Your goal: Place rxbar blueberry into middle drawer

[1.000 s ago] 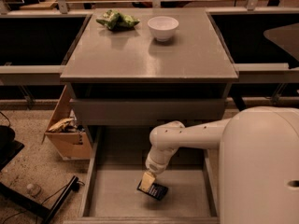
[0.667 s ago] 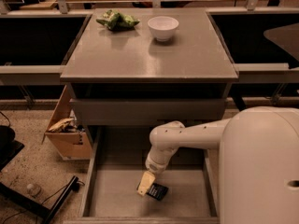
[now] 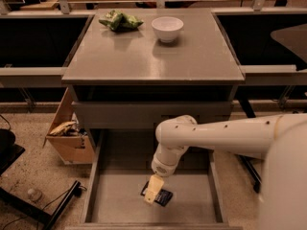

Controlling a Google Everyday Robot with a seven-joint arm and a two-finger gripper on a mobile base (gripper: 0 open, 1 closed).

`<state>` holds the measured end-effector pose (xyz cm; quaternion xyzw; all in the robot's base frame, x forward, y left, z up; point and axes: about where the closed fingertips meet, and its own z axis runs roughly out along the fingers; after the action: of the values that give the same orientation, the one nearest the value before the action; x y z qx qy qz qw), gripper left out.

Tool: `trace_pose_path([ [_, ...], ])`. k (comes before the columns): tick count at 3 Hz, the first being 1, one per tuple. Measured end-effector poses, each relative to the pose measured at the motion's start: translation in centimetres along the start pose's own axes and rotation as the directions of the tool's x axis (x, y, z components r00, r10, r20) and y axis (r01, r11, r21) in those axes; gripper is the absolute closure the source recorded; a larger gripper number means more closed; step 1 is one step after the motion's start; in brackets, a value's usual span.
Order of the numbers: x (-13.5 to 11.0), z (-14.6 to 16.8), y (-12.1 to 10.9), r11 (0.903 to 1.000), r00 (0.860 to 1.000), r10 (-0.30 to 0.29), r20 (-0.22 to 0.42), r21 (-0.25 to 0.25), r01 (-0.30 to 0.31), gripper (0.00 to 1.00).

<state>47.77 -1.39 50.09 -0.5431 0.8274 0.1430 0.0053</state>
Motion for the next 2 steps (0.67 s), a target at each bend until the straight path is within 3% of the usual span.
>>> trace_pose_path([
  [1, 2.1, -6.5, 4.8, 0.9997, 1.000, -0.012, -0.027, 0.019, 0.012, 0.00],
  [2, 4.3, -13.6, 7.8, 0.9971, 0.999, 0.018, -0.038, 0.074, -0.015, 0.00],
])
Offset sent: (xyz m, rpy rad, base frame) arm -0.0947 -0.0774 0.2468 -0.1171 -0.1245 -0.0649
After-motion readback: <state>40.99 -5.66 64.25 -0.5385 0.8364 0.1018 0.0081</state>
